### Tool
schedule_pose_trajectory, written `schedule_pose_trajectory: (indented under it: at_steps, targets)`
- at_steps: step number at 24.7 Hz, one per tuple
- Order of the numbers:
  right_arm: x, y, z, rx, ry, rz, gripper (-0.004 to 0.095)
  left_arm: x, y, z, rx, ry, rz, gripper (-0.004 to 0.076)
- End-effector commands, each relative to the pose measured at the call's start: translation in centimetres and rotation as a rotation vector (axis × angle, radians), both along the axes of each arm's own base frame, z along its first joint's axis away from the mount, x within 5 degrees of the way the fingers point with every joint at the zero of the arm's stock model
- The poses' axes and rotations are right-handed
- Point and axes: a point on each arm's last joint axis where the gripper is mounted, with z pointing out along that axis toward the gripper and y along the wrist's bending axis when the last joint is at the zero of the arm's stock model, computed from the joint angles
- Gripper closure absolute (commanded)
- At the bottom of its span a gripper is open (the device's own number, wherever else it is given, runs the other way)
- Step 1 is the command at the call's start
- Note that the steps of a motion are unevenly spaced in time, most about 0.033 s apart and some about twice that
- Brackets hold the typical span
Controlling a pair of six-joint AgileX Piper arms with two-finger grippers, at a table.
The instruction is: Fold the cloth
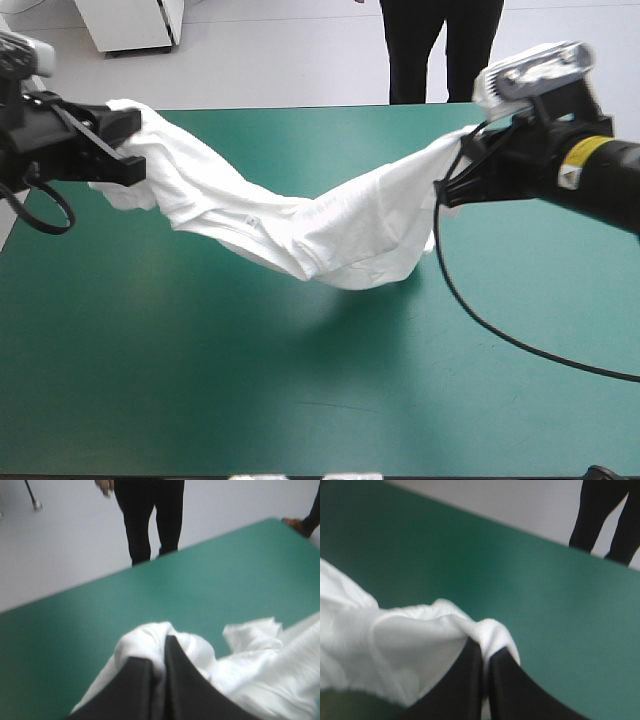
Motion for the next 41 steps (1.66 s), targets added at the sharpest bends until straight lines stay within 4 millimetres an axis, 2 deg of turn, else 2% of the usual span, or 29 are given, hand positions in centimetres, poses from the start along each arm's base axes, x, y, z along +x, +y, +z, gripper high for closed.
schedule_pose_trajectory:
  at_steps: [1,6,9,14,17,19,21,23,30,34,41]
  targets:
    - [-3.9,-3.5,5.2,0.118,-0.211,-0.04,0.0925,-3.8,0.0,4.9,-0.107,-0.273,-0.025,0.0734]
    - [-7.8,-6.9,9.5,0.215,-0.43,-0.084,0.0925,-8.8,0.7,9.4,-0.162,-0.562,-0.02,0.0734]
    - [-10.3,-8.9,11.5,0.29,-0.566,-0.105,0.0925,-12.7,1.0,11.9,-0.212,-0.772,-0.051,0.0734]
    - [-12.3,-9.2,11.9,0.359,-0.579,-0.009,0.0925,-17.4,1.3,12.5,-0.218,-0.871,-0.094,0.0734]
    - [-12.9,-9.6,11.7,0.361,-0.558,-0.002,0.0925,-18.9,1.4,12.1,-0.197,-0.86,-0.096,0.0734]
    - [-12.2,-9.1,11.1,0.358,-0.511,-0.005,0.0925,-18.0,1.2,11.5,-0.195,-0.781,-0.099,0.0734]
    - [-10.7,-8.0,9.9,0.311,-0.435,-0.006,0.0925,-15.7,0.9,10.4,-0.186,-0.651,-0.102,0.0734]
    - [-9.1,-6.9,8.2,0.267,-0.345,-0.018,0.0925,-13.4,0.6,9.2,-0.167,-0.546,-0.1,0.0734]
    - [-3.9,-3.8,1.6,0.09,-0.086,-0.09,0.0925,-8.5,0.4,6.0,-0.111,-0.341,-0.051,0.0734]
    - [-1.1,-2.9,-0.7,-0.012,-0.06,-0.182,0.0925,-4.7,0.4,3.8,-0.075,-0.234,0.008,0.0734]
    - [4.1,-0.5,-3.0,-0.171,-0.079,-0.26,0.0926,3.9,-0.3,-0.7,-0.027,-0.012,0.034,0.0734]
